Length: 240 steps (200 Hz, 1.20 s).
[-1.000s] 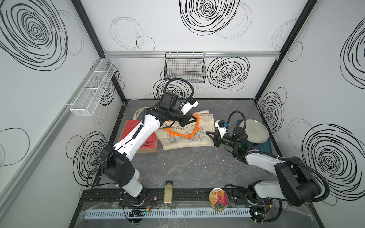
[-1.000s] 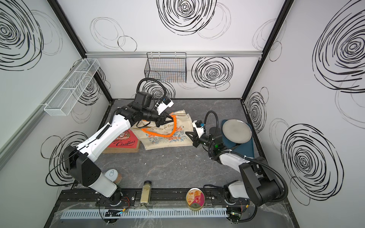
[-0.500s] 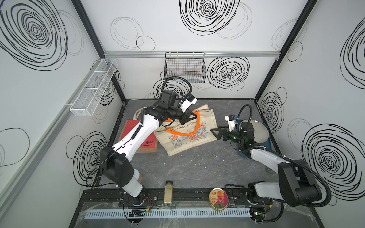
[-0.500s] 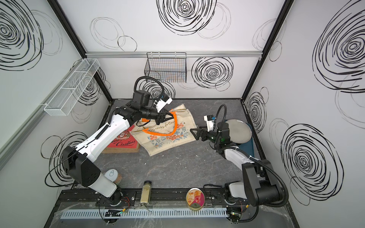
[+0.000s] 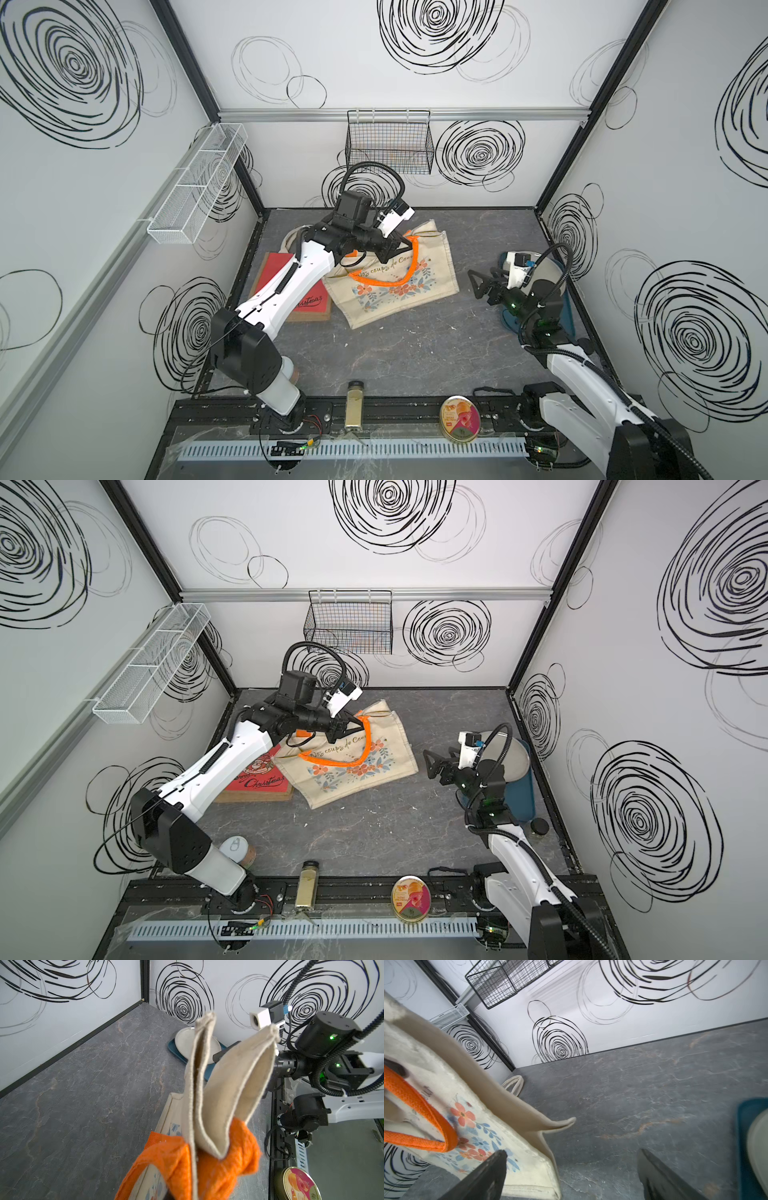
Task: Put away the canvas bag
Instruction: Press the canvas bag at the center of the board.
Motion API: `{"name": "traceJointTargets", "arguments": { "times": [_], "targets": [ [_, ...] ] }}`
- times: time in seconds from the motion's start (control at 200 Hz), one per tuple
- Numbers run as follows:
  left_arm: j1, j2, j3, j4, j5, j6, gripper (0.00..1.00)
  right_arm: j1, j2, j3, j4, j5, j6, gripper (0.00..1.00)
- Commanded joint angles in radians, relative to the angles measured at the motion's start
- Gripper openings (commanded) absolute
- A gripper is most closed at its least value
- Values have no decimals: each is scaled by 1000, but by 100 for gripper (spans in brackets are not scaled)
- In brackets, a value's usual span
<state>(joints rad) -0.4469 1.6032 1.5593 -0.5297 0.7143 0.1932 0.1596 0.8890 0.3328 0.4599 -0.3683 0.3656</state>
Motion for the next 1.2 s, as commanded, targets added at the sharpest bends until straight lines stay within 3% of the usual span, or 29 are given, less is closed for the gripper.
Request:
{"name": "traceJointTargets", "arguments": {
  "times": [0.0, 0.385, 0.545, 0.706, 0.836, 1.026, 1.071, 1.196],
  "targets": [
    [-7, -60, 12, 43, 10, 12, 0, -3, -49, -10, -77, 49, 19, 100],
    [-7, -104, -32, 97, 7, -8, 0, 7, -226, -154, -106, -126, 69, 98],
    [-5, -104, -36, 97, 9, -6, 0, 89, -179, -174, -57, -225, 20, 97],
    [-4, -106, -46, 119, 47, -20, 0, 220, -68, -138, 7, -132, -6, 96],
    [-6, -97, -36, 62, 85, 24, 0, 230, 86, -56, 51, -165, -77, 85],
    [-16, -79, -12, -51, 109, 119, 0, 219, 231, 156, -160, -313, -258, 69],
    [-16, -77, -12, -51, 100, 117, 0, 218, 255, 177, -173, -375, -301, 60],
    [-18, -78, -24, -32, 81, 108, 0, 250, 327, 198, -139, -457, -299, 48]
  ]
}}
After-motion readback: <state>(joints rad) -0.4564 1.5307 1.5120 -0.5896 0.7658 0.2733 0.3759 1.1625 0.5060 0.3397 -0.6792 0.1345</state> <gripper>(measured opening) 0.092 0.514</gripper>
